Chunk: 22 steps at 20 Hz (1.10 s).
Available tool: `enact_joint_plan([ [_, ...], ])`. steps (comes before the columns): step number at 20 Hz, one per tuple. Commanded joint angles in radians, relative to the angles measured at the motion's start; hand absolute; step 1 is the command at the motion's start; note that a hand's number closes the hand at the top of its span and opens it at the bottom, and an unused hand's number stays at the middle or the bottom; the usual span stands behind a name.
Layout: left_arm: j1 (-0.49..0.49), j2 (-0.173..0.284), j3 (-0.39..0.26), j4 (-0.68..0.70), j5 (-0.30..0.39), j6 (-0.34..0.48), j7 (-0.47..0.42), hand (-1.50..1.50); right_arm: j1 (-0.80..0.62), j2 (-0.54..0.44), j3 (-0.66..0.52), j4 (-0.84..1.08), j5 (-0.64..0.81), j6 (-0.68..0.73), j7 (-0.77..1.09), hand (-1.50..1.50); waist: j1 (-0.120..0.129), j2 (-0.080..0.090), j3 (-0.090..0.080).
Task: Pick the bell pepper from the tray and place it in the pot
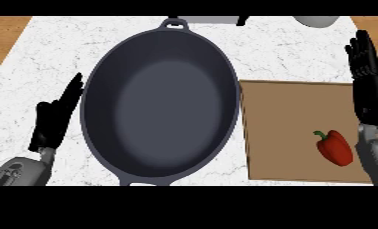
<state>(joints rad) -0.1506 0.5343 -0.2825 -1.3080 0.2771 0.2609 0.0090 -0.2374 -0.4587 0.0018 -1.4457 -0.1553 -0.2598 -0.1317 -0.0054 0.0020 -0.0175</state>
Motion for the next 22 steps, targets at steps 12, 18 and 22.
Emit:
enact_joint_plan([
  [12,0.131,0.05,0.09,-0.069,-0.02,0.072,-0.011,0.0,0.435,-0.312,-0.207,0.099,0.149,0.089,-0.46,-1.5,-0.021,-0.009,0.02],
  [18,0.202,0.067,0.122,-0.191,-0.039,0.043,0.035,0.0,0.601,-0.354,-0.278,-0.046,0.11,0.247,-0.415,-1.5,-0.004,-0.006,0.017],
  [22,0.223,0.019,0.087,-0.206,-0.07,0.064,0.024,0.0,0.566,-0.441,-0.235,-0.13,0.163,0.309,-0.224,-1.5,0.007,-0.004,0.016],
])
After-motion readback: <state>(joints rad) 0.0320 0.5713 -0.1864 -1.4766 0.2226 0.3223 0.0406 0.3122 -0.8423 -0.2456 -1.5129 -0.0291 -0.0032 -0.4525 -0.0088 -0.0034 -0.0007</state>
